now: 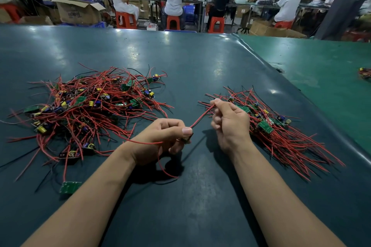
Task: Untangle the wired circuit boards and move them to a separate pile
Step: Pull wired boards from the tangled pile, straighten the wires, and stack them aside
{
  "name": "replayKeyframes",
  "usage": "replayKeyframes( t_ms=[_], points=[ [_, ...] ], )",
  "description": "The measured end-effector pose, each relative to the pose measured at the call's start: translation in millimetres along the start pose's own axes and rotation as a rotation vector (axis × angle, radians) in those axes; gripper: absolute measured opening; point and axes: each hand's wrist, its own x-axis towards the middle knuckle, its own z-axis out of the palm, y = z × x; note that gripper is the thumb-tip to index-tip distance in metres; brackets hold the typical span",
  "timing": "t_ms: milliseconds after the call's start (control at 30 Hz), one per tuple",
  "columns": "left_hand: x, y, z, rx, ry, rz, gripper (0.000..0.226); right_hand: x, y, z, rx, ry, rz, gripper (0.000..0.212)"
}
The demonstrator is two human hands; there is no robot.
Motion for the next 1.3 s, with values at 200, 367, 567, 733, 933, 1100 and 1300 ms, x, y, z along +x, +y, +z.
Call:
replayKeyframes(
  t_ms=[200, 367, 567, 733, 933, 1100, 1300],
  points=[
    [-1.8, -1.5, -2.2, -0.088, -0.053, -0.009, 0.023, 2.1, 3.8, -1.0, -0.081, 0.074, -0.12, 0.013],
    [-4.4, -3.9, -1.2, -0.218, 0.018, -0.002, 0.021, 1.8, -1.7, -1.3, 0.011, 0.02, 0.057, 0.024],
    [2.2, -5.6, 0.9, -0.249, 0.164, -0.033, 0.02, -22.8, 7.5, 7.5, -0.27, -0.492, 0.265, 0.031],
    [0.6, -5.3, 0.4, -0.192, 0.145, -0.032, 0.027, -21.7, 6.0, 4.9, -0.282, -0.501, 0.203, 0.015],
    [-1.7, -1.3, 1.0, -0.173, 0.074, -0.049, 0.023, -19.2, 3.6, 4.0, -0.241, -0.346, 0.058, 0.014],
    [-5.0, -0.4, 1.1, -0.129, -0.046, -0.021, 0.021, -10.9, 2.5, 2.8, -0.135, -0.145, 0.008, 0.018],
    [-6.8, -0.1, -1.6, -0.12, -0.106, -0.02, 0.025, -1.9, 2.6, -0.8, -0.046, -0.055, -0.026, 0.018]
  ],
)
